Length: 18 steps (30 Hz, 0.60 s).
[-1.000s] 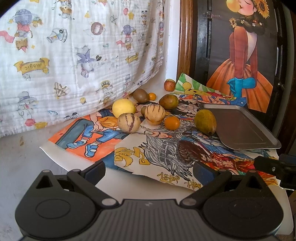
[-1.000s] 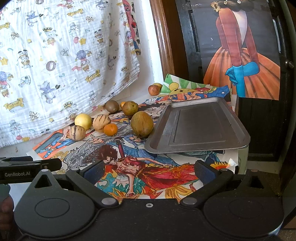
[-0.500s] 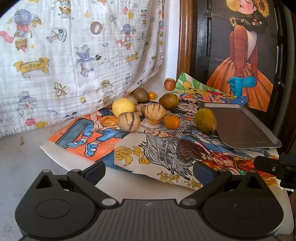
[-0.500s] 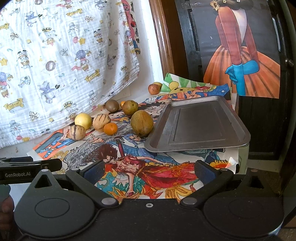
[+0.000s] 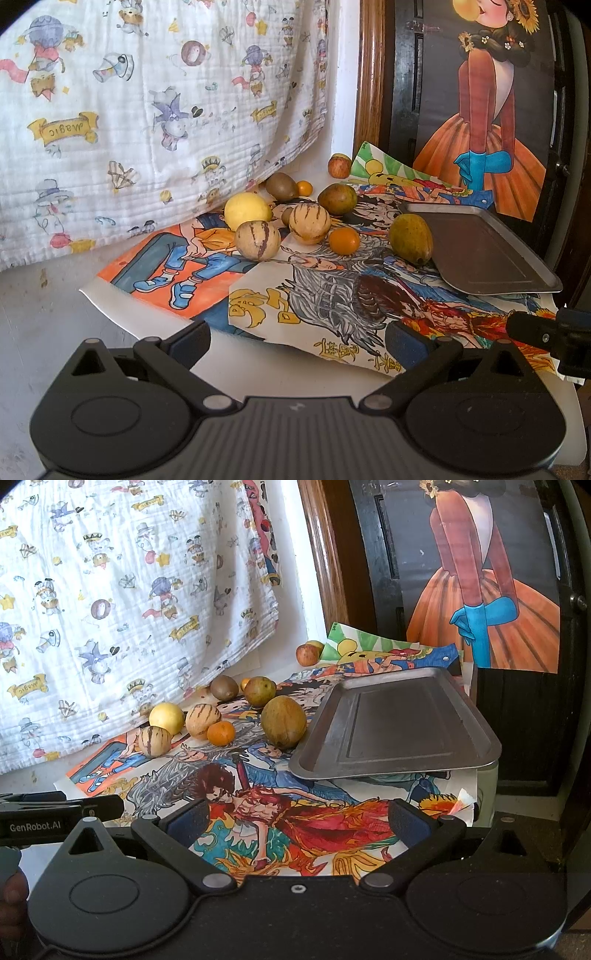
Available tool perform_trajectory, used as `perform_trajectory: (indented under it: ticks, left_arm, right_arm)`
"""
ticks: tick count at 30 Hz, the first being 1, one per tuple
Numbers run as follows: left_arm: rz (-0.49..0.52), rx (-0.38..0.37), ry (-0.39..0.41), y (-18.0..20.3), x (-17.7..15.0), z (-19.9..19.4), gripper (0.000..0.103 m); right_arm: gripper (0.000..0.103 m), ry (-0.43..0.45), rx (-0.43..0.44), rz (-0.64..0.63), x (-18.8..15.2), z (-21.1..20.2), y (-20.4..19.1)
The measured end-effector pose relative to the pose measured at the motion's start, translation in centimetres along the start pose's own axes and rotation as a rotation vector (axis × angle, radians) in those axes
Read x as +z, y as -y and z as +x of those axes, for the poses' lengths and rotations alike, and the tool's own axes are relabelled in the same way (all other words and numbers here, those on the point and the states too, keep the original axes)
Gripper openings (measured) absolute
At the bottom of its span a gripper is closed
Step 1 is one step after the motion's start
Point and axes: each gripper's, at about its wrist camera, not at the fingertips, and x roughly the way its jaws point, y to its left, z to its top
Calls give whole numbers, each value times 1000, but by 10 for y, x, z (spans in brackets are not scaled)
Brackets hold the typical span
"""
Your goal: Organize fruits
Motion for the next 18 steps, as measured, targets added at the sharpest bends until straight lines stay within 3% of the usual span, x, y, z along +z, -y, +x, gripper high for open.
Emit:
perform_trajectory:
  ticks: [18]
  left_arm:
    - [-9,5,-25,-1,-4,0,103]
  right_arm:
    - [103,-15,8,-10,-3,3,-3]
